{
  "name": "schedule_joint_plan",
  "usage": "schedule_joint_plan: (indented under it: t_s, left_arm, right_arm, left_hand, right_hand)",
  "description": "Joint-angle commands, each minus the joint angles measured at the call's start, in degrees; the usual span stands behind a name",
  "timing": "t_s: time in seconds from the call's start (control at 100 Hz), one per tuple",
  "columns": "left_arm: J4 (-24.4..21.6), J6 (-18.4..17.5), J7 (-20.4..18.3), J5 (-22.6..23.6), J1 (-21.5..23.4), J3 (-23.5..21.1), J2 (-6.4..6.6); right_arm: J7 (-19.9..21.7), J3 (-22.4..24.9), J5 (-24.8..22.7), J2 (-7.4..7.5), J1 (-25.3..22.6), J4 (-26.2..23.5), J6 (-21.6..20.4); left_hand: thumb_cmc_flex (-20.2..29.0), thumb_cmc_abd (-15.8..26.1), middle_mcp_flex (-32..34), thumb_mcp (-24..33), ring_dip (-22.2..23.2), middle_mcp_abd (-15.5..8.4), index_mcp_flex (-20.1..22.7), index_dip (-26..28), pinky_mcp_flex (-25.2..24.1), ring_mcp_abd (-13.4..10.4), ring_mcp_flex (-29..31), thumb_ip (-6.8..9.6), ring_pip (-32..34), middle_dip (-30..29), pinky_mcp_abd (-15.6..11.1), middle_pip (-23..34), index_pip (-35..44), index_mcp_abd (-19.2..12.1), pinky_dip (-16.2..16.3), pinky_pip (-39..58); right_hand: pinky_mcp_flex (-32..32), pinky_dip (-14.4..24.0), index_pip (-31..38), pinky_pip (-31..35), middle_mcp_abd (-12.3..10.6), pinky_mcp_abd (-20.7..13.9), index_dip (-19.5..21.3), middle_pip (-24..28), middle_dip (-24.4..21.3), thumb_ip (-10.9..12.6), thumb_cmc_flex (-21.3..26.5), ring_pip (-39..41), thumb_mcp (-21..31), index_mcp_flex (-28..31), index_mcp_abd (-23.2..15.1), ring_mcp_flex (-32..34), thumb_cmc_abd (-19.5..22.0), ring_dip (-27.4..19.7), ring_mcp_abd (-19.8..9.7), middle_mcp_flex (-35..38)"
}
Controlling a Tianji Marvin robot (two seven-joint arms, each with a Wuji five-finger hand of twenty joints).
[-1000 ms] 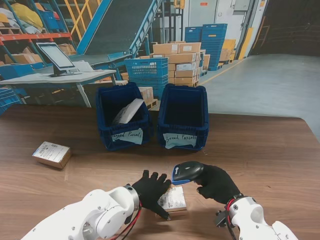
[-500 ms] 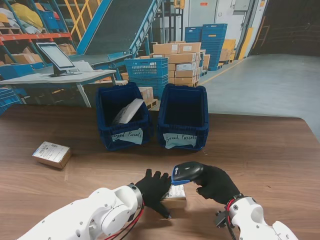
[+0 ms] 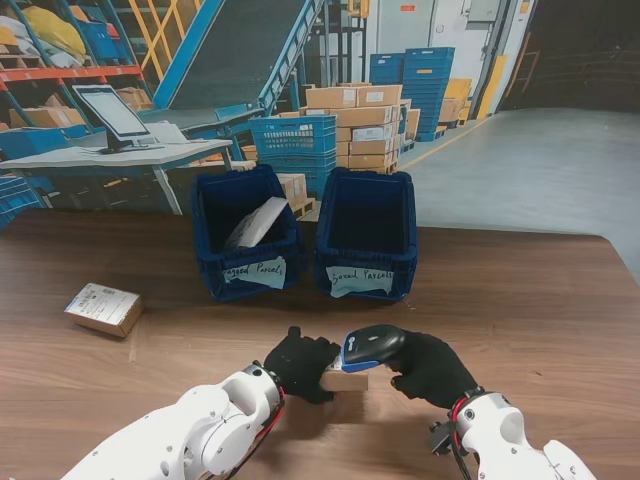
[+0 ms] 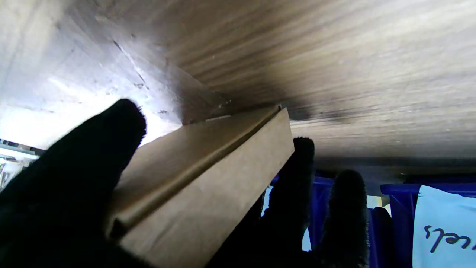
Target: Scan and sort packages by packaging type
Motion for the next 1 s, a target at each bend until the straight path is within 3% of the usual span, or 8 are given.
schedule_joint_plan:
  t_s: [0.0, 0.08, 0.15, 0.23, 0.49, 0.65, 0.99]
  left_arm:
    - [0.50, -0.06, -1.07, -0.47, 0.88, 0.21, -0.54]
    - [0.16, 0.10, -0.58, -0.60, 1.21, -0.42, -0.71]
    - [0.16, 0.34, 0.59, -0.50, 1.44, -0.87, -0.95]
    - [0.12, 0.61, 1.74, -0.26, 1.65, -1.32, -1.16]
    - [-0.70, 1.21, 3.10, 1.02, 1.88, -2.36, -1.32]
    - [-2.32, 1.81, 1.70, 1.17, 2.15, -3.51, -1.15]
    - [-7.67, 2.73, -0.82, 3.42, 3.58, -7.59, -0.66]
  right_arm:
    - [0.83, -0.24, 0.03, -0.26, -0.06, -0.31, -0.30]
    - [0.90, -0.28, 0.01, -0.25, -0.01, -0.29, -0.34]
    - [0.94, -0.31, 0.01, -0.24, 0.03, -0.27, -0.35]
    - [0.96, -0.36, 0.04, -0.23, 0.08, -0.20, -0.35]
    - [0.90, -0.58, 0.08, -0.24, 0.32, 0.07, -0.46]
    - [0.94, -0.69, 0.17, -0.23, 0.44, 0.20, -0.44]
    - [0.87, -0.85, 0.39, -0.26, 0.50, 0.46, -0.35]
  left_hand:
    - [11.79, 0.86, 8.59, 5.53, 5.31, -7.66, 6.38, 8.26, 1.43, -1.61, 7.10, -2.26, 8.41, 7.86, 2.08, 11.99, 21.16, -10.61, 1.17, 4.79]
    - [17.13, -1.56, 15.49, 4.24, 8.80, -8.83, 5.75, 5.49, 2.42, -1.80, 10.44, -3.39, 11.95, 16.72, 2.44, 8.61, 33.10, -12.83, 1.22, 8.65]
    - [18.69, -1.57, 20.45, 4.05, 11.11, -9.80, 6.59, 5.82, 3.26, -1.81, 12.62, -3.55, 14.82, 21.65, 2.78, 5.72, 38.83, -14.34, 1.75, 11.02]
    - [19.96, -1.39, 22.84, 4.01, 13.58, -10.11, 7.53, 6.65, 4.29, -1.99, 14.78, -3.65, 18.12, 24.62, 3.19, 7.13, 42.89, -15.28, 2.33, 13.12]
    - [20.02, -1.99, 23.63, 5.28, 19.47, -9.12, 7.70, 6.67, 5.65, -2.59, 17.15, -3.78, 24.35, 27.86, 4.47, 11.59, 44.80, -14.65, 3.95, 17.30]
    - [20.85, -0.17, 20.83, 3.55, 23.87, -9.32, 4.47, 9.41, 4.53, -3.15, 15.29, -4.02, 27.16, 30.66, 4.89, 14.64, 45.64, -14.13, 5.36, 18.63]
    - [20.79, -0.16, 20.48, 3.94, 25.46, -9.53, 4.03, 10.26, 4.71, -3.32, 15.57, -3.96, 28.36, 31.36, 5.32, 16.19, 46.03, -13.99, 6.30, 19.40]
  right_hand:
    - [0.75, 1.21, 1.52, 1.34, 0.80, 0.07, 1.33, -0.34, 0.42, 0.66, 5.15, 0.40, 5.21, 4.33, -2.30, 0.92, 2.71, 1.14, 1.04, 0.83]
    - [0.73, 1.16, 1.50, 1.27, 0.73, -0.06, 1.33, -0.34, 0.41, 0.70, 5.13, 0.40, 5.22, 4.34, -2.30, 0.92, 2.73, 1.11, 0.85, 0.79]
    - [0.82, 1.18, 1.50, 1.35, 0.78, 0.04, 1.33, -0.33, 0.41, 0.72, 5.14, 0.41, 5.24, 4.34, -2.30, 0.93, 2.72, 1.10, 0.79, 0.82]
    - [0.76, 1.21, 1.50, 1.35, 0.78, 0.13, 1.33, -0.35, 0.40, 0.71, 5.13, 0.44, 5.22, 4.34, -2.30, 0.97, 2.68, 1.10, 0.89, 0.80]
    - [0.86, 1.32, 1.50, 1.39, 0.78, 0.32, 1.34, -0.33, 0.40, 0.72, 5.13, 0.45, 5.25, 4.34, -2.30, 0.98, 2.69, 1.11, 0.87, 0.81]
    - [0.94, 1.31, 1.44, 1.47, 0.74, 0.50, 1.32, -0.32, 0.38, 0.72, 5.11, 0.42, 5.30, 4.31, -2.26, 0.97, 2.69, 1.08, 0.87, 0.82]
    - [0.81, 1.25, 1.44, 1.37, 0.73, 0.33, 1.32, -0.29, 0.39, 0.69, 5.13, 0.50, 5.26, 4.31, -2.26, 1.09, 2.70, 1.13, 0.93, 0.78]
